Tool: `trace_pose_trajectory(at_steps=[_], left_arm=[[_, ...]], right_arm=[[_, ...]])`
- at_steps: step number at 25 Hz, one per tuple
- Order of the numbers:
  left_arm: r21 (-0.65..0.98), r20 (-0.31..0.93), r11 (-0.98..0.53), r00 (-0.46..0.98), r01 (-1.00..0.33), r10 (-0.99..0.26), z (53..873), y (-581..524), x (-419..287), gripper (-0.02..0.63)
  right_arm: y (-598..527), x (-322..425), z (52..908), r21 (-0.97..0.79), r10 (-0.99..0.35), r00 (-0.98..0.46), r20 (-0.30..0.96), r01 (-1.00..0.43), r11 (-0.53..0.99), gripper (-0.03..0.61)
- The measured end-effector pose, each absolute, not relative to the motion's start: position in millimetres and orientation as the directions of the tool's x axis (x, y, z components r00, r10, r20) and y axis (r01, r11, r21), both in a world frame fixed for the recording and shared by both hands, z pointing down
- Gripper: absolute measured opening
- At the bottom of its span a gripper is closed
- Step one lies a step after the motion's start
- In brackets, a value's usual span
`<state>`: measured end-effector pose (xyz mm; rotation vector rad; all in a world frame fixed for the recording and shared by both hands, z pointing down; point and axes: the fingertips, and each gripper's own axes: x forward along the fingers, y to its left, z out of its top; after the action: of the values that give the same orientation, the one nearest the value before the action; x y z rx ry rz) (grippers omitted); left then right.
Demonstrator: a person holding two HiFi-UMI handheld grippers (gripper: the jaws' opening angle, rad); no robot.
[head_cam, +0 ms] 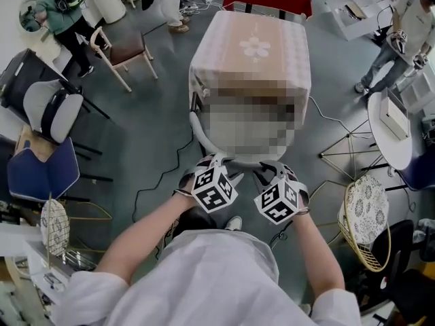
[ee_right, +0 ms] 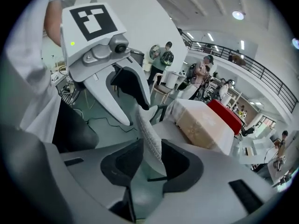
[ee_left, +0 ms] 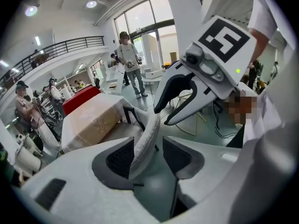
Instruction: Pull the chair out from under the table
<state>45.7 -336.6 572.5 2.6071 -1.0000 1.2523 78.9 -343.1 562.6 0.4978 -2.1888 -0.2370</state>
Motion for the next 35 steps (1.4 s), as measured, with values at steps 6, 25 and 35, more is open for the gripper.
trace_pose_trajectory(at_steps=[6, 25, 35], left_arm=[[-0.267, 0.784, -0.849, 0.409, -0.456, -0.466, 589, -345, 39, 0.23], [-0.282, 0.928, -0.956, 0.228, -0.082, -0.293, 655, -357, 24, 0.126], [-0.227, 0.943, -0.966, 0.222, -0.121, -0.249, 657, -357, 27, 0.098]], right_arm=[[-352, 76, 580, 0.371, -0.363, -0.52, 0.773, -0.092, 0.924, 0.13], [-371, 72, 639, 0.362, -0.247, -0.355, 0.902, 0.309, 0.879, 0.12], [-372, 74, 647, 0.425, -0.318, -0.327, 0.89, 0.341, 0.838, 0.101]])
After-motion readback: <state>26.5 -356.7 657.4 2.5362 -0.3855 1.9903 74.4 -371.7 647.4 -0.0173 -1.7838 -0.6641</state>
